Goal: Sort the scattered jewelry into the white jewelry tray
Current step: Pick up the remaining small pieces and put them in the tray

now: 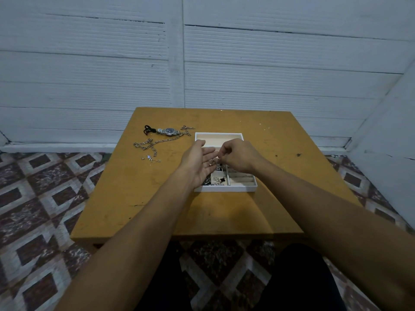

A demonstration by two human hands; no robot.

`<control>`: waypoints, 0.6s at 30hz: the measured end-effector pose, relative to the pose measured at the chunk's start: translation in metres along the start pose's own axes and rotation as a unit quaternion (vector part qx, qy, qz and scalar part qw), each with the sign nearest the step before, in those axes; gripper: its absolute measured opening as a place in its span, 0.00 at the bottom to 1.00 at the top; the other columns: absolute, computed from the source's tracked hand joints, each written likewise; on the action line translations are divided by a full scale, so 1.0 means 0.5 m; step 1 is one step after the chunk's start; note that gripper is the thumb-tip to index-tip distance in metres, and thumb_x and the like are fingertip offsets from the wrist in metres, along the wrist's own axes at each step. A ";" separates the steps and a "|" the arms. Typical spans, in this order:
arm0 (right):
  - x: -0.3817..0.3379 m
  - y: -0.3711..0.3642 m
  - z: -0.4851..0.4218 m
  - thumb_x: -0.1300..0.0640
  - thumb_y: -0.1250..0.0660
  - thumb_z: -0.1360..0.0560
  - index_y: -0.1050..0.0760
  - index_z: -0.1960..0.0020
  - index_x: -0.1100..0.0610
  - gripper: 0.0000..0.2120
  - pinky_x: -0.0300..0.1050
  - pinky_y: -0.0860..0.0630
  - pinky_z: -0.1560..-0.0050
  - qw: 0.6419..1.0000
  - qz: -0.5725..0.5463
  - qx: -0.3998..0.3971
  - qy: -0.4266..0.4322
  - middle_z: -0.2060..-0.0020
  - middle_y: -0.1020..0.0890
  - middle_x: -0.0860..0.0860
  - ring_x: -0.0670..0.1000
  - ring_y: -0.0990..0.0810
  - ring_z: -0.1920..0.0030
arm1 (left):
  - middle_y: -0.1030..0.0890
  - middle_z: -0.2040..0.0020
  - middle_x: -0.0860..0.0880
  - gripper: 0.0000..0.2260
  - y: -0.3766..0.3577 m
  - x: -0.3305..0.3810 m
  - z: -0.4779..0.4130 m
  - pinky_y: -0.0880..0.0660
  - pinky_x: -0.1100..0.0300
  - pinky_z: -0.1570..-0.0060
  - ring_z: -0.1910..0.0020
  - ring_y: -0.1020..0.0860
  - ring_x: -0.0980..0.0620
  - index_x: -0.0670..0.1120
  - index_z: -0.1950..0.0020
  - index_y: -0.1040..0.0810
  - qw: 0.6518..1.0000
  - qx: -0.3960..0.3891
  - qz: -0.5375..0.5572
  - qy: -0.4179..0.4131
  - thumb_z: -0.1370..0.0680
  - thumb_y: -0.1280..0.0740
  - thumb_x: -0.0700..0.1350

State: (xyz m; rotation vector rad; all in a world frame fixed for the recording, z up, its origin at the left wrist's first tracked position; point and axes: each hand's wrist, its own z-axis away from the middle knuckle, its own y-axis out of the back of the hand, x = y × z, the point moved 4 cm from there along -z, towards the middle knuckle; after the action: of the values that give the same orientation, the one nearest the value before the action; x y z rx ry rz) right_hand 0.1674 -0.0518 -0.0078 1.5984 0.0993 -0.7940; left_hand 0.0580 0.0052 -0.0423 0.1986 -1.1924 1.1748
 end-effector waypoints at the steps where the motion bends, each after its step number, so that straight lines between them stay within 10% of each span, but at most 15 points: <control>1: 0.000 0.001 0.001 0.59 0.31 0.28 0.18 0.56 0.56 0.03 0.39 0.30 0.59 1.000 0.000 0.001 0.001 0.57 0.16 0.53 0.51 0.20 0.56 | 0.23 0.37 0.39 0.22 0.000 -0.001 -0.001 0.30 0.50 0.36 0.44 0.22 0.44 0.36 0.32 0.29 1.000 0.001 -0.004 0.000 0.18 0.45 0.51; 18: 0.007 0.002 0.014 0.61 0.33 0.29 0.21 0.61 0.52 0.05 0.41 0.27 0.58 1.000 -0.007 0.009 0.005 0.58 0.17 0.51 0.51 0.20 0.57 | 0.18 0.45 0.44 0.14 -0.020 0.005 0.012 0.28 0.55 0.50 0.52 0.23 0.48 0.44 0.45 0.23 0.999 0.007 -0.047 -0.010 0.19 0.43 0.52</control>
State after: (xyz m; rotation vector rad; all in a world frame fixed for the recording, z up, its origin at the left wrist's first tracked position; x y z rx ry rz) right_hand 0.1674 -0.0595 -0.0088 1.6200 0.1119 -0.7994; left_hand 0.0620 -0.0019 -0.0333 0.2754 -1.1801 1.1020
